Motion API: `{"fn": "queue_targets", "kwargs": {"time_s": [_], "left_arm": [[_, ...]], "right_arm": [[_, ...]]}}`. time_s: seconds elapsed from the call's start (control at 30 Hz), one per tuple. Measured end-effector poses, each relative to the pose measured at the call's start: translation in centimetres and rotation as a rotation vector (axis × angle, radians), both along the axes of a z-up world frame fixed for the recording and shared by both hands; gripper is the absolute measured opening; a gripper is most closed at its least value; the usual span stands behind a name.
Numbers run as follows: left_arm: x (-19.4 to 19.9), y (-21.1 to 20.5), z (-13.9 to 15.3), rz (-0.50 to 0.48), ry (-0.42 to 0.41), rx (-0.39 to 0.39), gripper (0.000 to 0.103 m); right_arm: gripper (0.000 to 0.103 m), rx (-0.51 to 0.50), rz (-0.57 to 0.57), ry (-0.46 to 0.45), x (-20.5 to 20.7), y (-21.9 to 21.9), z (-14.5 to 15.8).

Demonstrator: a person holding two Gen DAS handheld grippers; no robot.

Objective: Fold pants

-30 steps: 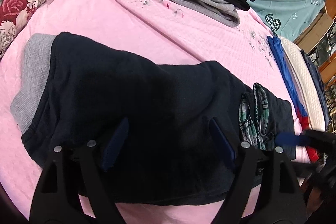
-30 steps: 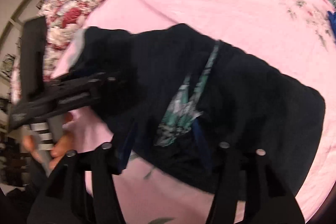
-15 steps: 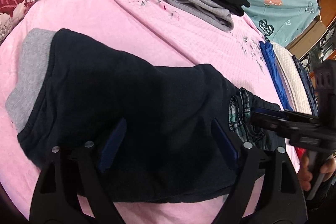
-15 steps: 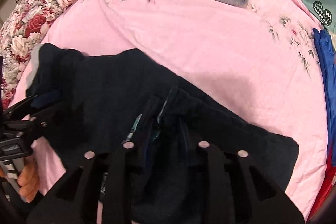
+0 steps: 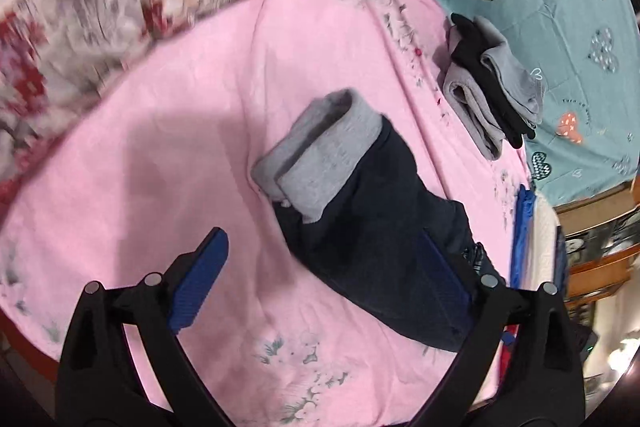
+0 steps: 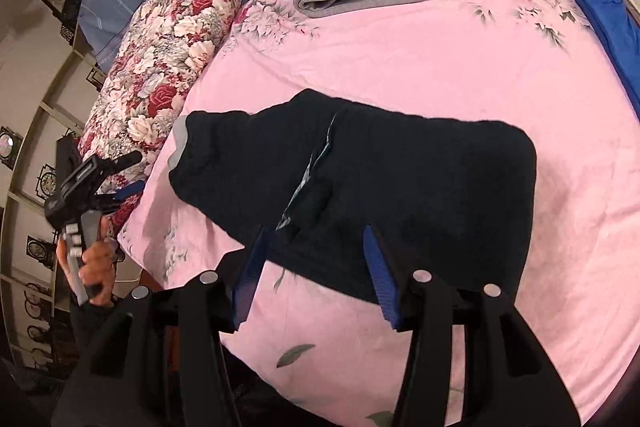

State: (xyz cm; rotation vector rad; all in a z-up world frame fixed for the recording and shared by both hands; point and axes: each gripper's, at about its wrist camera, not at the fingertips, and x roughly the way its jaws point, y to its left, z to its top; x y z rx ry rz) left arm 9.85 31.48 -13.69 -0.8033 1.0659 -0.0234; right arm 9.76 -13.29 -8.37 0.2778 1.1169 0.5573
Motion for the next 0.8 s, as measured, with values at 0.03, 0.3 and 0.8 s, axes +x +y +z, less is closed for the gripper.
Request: {"fn": "queue_targets", "kwargs": {"time_s": [0.03,0.3,0.8], "left_arm": [[0.2,0.0,-0.5,-0.005,0.010,-0.032,0.095],[1.7,-4.7,-0.6,-0.115,0.040,-0.100,0.095],[4.8,-4.2,-2.9,0.009,0.059,-0.040,0.095]], "right_arm": [[0.051,0.006,0.003,0.002,-0.3,-0.1,-0.1],[0.052,0.030,-0.051,0.005,-1.3,-2.8,0.1],[0.052,0.046,-0.077,0.016,-1.4,-3.7,-0.3]]}}
